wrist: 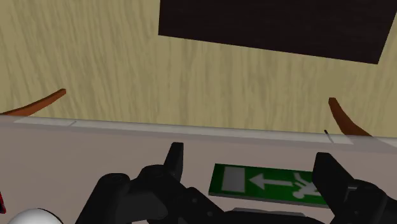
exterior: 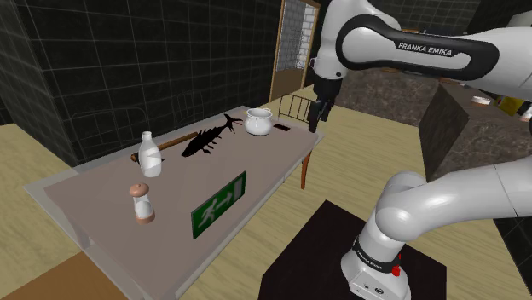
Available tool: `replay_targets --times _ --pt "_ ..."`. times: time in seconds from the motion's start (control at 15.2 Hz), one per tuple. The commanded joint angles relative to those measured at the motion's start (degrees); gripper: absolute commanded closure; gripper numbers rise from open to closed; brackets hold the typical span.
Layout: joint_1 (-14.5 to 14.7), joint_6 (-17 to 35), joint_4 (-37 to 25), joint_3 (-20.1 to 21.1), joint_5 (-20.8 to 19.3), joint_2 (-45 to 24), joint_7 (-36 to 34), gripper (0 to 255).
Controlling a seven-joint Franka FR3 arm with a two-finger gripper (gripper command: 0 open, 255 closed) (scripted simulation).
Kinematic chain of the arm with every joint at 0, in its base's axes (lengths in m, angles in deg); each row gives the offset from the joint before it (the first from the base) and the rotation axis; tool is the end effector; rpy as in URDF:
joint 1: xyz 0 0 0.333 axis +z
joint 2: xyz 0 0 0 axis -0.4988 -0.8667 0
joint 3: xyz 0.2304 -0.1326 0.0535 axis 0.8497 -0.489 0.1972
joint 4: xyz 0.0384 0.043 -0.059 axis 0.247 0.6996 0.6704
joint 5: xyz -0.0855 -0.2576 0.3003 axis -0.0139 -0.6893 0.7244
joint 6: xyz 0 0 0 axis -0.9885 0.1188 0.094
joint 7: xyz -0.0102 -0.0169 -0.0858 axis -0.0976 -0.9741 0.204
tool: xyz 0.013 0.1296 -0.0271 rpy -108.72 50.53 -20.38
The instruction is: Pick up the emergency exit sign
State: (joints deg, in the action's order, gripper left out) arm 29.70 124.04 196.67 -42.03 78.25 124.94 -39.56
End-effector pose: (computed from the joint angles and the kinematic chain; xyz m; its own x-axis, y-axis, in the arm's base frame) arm 0.3447 -0.0081 0.5437 0.9971 0.0757 0.0077 0.0742 -0.9898 0.1216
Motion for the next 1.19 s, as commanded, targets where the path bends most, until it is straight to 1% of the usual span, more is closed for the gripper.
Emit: replay_targets --times 0.0,0.26,0.53,0.86,1.12 --pt "0.0 0.0 0.0 0.0 0.0 0.0 0.0 0" --pt "-1.36 4.89 3.57 4.99 3.83 -2.43 -11.53 0" --pt "-2.7 10.38 5.49 9.95 7.31 -6.83 -22.86 0" --pt "-4.76 17.78 5.56 15.93 10.42 -14.86 -36.81 0" --pt "-6.82 23.73 3.86 20.31 11.29 -22.97 -48.02 0"
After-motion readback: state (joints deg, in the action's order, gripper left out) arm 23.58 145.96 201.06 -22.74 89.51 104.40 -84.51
